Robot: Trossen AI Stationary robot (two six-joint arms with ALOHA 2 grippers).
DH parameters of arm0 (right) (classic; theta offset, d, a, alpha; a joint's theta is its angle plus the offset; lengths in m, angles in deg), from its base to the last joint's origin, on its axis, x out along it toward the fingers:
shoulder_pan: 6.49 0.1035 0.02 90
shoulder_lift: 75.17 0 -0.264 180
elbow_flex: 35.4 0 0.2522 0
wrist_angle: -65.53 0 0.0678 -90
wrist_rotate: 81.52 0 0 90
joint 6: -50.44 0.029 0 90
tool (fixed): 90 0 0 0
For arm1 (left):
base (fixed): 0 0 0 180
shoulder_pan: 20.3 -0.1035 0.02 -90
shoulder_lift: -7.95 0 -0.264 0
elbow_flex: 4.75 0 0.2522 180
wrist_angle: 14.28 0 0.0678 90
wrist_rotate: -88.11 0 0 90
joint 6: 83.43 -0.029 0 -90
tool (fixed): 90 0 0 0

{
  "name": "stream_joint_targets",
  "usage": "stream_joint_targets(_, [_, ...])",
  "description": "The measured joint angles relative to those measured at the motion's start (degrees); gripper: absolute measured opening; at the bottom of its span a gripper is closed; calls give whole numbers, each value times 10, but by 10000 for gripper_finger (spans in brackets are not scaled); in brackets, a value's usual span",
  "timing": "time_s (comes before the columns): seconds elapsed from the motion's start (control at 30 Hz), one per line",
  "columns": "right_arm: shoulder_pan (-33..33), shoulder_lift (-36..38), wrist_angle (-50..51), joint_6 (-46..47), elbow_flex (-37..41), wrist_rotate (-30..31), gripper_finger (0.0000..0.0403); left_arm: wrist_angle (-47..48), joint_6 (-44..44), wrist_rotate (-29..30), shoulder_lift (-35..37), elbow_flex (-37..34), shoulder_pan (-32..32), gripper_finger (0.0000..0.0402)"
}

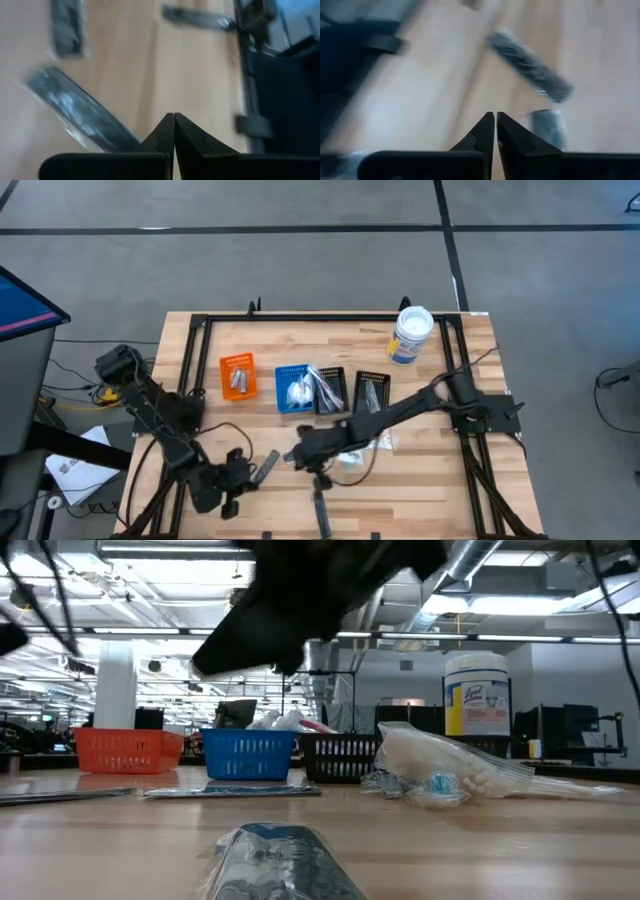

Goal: Pick & Place Travel size toiletries
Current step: Put the black comb into the right black bin

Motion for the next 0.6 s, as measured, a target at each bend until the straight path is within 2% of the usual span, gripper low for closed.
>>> stream_joint_targets(0.13, [4, -57, 41, -35, -100, 57, 6, 0, 57, -40, -15, 6, 27, 0])
stream_joint_targets(0.23, [1, -94, 50, -40, -163, 57, 4, 2, 82, -36, -29, 6, 38, 0])
stream_joint_targets(0.6, [-18, -241, 219, -14, -392, 58, 1, 5, 117, -43, -92, 6, 19, 0])
